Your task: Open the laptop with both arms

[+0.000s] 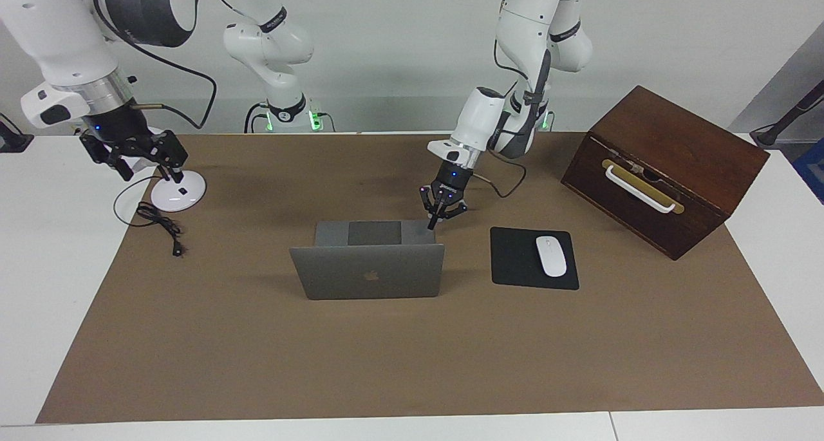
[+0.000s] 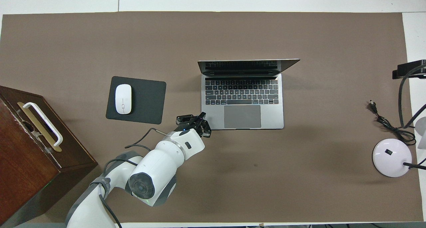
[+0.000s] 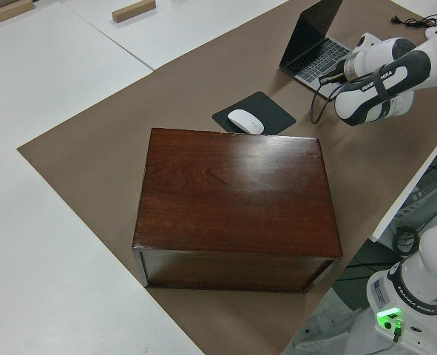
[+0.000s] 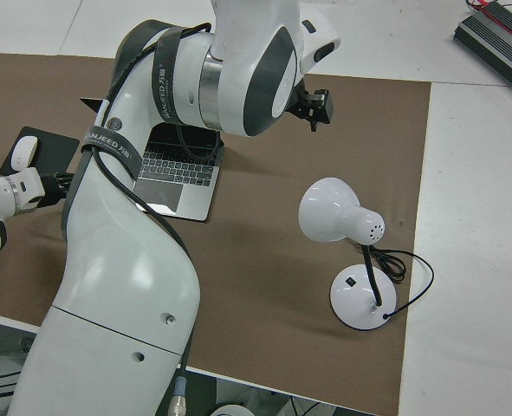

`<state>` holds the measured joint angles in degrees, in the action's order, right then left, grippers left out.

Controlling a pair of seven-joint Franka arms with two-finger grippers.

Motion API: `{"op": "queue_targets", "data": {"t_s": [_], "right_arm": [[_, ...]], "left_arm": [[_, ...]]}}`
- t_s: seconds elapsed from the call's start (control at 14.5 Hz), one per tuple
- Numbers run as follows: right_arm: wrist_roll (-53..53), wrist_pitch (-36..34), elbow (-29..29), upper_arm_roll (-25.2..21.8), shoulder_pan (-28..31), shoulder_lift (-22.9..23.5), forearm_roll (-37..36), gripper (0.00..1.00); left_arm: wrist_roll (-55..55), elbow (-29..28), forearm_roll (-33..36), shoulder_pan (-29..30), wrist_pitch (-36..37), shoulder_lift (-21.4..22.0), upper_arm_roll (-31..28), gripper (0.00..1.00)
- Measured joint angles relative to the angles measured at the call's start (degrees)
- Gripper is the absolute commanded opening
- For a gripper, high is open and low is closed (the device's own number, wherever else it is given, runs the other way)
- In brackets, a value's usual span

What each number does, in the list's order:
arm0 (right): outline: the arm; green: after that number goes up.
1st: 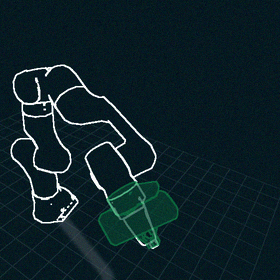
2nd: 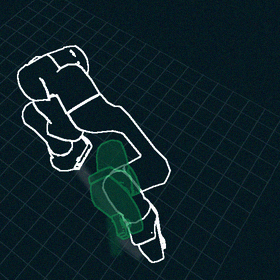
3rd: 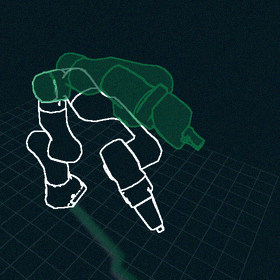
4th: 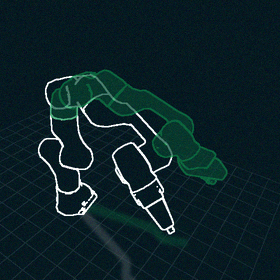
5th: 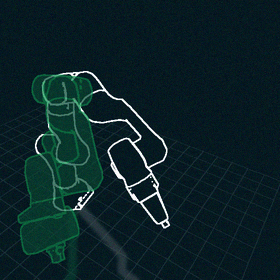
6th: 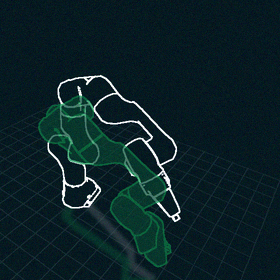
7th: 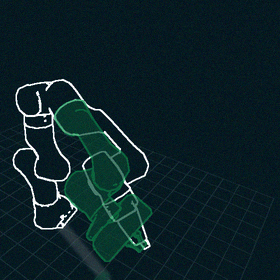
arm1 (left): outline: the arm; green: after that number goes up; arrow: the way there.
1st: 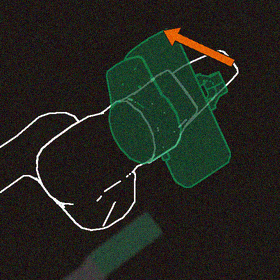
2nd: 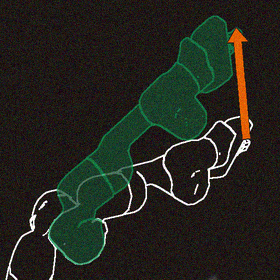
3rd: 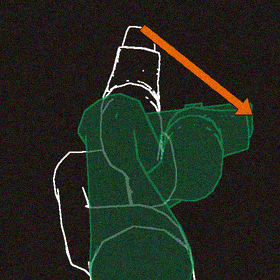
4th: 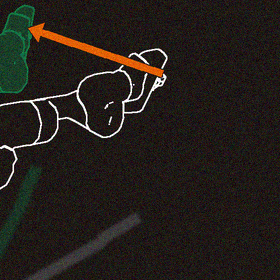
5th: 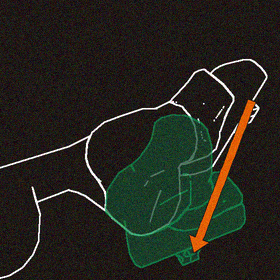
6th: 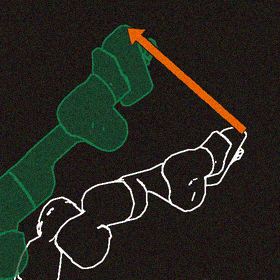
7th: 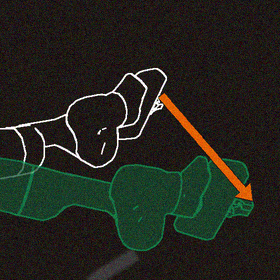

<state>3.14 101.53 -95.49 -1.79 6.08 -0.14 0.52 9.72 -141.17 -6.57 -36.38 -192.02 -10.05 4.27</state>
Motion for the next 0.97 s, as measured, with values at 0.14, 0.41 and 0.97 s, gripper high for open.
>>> {"op": "queue_targets", "data": {"t_s": [0.14, 0.41, 0.97], "right_arm": [[-0.6, 0.0, 0.0, 0.5, -0.3, 0.0, 0.0, 1.0], [-2.2, 0.0, 0.0, 0.7, -1.8, 0.0, 0.0, 1.0], [-2.2, 0.1, 0.0, 0.7, -2.7, 0.0, 0.0, 1.0]], "left_arm": [[0.4, 0.7, 0.0, 1.1, 7.5, 3.6, -0.2, 0.0], [0.4, 6.7, -0.1, 5.4, 29.1, 10.5, -0.4, 0.0], [0.4, 20.8, -0.1, 14.8, 58.5, 15.5, -0.8, 0.58]]}}
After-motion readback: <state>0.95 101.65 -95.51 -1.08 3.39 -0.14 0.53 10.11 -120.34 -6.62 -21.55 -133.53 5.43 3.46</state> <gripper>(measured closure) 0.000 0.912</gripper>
